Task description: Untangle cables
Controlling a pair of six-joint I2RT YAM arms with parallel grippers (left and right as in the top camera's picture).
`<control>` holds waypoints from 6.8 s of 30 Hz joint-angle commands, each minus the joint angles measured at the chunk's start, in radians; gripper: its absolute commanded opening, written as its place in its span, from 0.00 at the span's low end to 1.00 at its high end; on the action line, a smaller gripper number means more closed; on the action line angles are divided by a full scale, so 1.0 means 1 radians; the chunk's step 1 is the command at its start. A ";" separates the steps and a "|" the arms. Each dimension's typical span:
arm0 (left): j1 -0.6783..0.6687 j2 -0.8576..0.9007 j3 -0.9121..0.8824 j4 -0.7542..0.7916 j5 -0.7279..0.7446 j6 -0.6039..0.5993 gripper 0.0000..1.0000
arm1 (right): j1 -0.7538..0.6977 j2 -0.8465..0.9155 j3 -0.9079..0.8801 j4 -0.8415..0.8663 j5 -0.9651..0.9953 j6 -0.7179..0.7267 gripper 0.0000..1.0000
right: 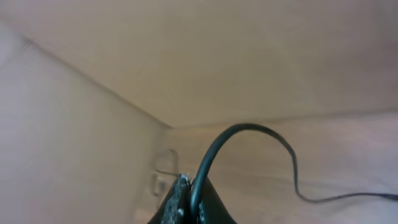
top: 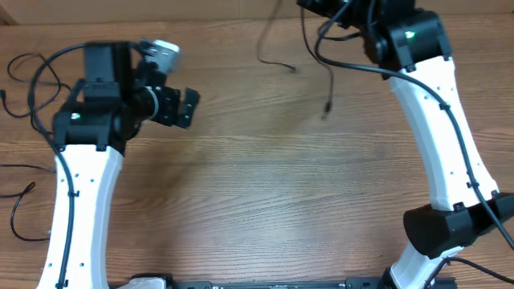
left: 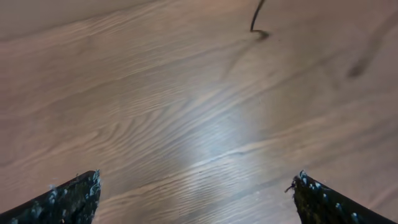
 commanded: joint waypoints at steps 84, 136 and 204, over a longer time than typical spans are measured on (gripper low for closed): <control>0.116 0.609 0.012 -0.060 -0.078 0.138 1.00 | 0.112 0.431 -0.027 -0.756 0.307 -0.283 1.00; 0.178 0.722 0.012 0.324 -0.377 -0.141 0.04 | 0.278 0.431 -0.028 -0.744 0.204 -0.284 1.00; 0.037 0.096 0.800 -0.306 -0.264 -0.055 1.00 | 0.328 -0.607 -0.085 -1.016 0.810 -0.151 1.00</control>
